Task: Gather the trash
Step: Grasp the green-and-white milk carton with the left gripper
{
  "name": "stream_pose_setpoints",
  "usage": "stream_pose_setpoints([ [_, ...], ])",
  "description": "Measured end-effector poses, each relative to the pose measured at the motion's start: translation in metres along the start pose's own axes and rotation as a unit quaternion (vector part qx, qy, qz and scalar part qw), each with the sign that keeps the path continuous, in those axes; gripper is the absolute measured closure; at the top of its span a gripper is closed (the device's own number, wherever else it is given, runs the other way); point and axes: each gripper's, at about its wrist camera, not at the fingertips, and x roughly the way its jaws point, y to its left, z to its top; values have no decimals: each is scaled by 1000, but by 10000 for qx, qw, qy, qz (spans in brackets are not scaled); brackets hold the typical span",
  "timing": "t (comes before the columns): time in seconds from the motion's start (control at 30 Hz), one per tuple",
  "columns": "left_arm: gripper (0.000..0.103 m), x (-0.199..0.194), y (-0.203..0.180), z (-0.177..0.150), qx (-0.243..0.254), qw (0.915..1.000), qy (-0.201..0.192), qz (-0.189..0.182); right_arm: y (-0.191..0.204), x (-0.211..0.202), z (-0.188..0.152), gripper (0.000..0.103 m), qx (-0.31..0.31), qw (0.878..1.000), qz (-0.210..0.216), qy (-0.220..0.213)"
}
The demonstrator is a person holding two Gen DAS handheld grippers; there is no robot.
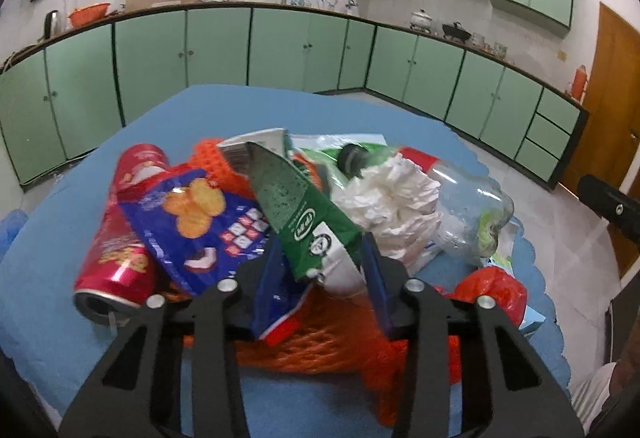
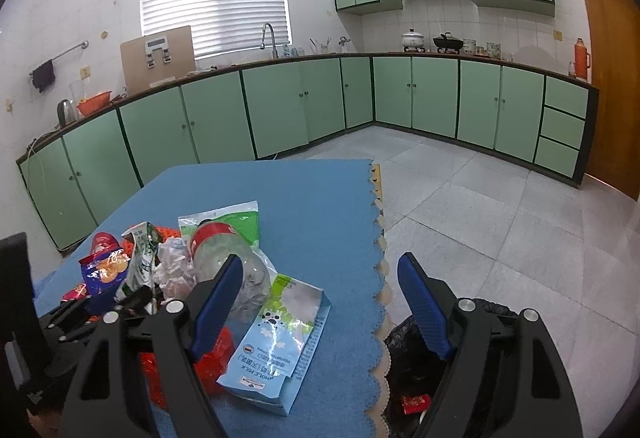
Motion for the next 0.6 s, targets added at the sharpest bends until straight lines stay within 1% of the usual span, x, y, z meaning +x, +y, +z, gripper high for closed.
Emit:
stream_pose_setpoints([
  [0.07, 70, -7, 6, 0, -23, 10000, -48, 48, 1, -1, 0, 25, -11, 10000, 15, -12],
  [0.13, 71, -13, 12, 0, -34, 9999, -64, 112, 3, -2, 1, 25, -23, 10000, 40, -17],
  [0.23, 68, -12, 16, 1, -29, 9998, 39, 185, 8, -1, 0, 25, -60, 10000, 78, -4],
  [0.27, 57, -10, 17, 2, -43, 9998, 66, 180, 10, 0, 0, 25, -82, 9999, 91, 2],
  [0.33, 42, -7, 18, 5, -55, 9998, 68, 194, 12, 0, -1, 25, -123, 9999, 111, 15],
  [0.4, 42, 0, 14, 9, 23, 9997, 62, 238, 15, 0, 0, 25, -170, 9998, 114, 23],
  [0.5, 43, 13, 13, 12, 61, 9993, 188, 320, 15, 1, 0, 25, -171, 9998, 113, 27],
  [0.53, 48, 19, 14, 13, 45, 9990, 280, 339, 15, 1, 0, 25, -170, 9998, 106, 26],
  [0.57, 59, 22, 15, 13, 19, 9989, 336, 327, 15, 1, -1, 25, -170, 9998, 100, 24],
  [0.6, 63, 25, 17, 13, -21, 9988, 392, 304, 16, 1, 0, 25, -172, 9998, 94, 25],
])
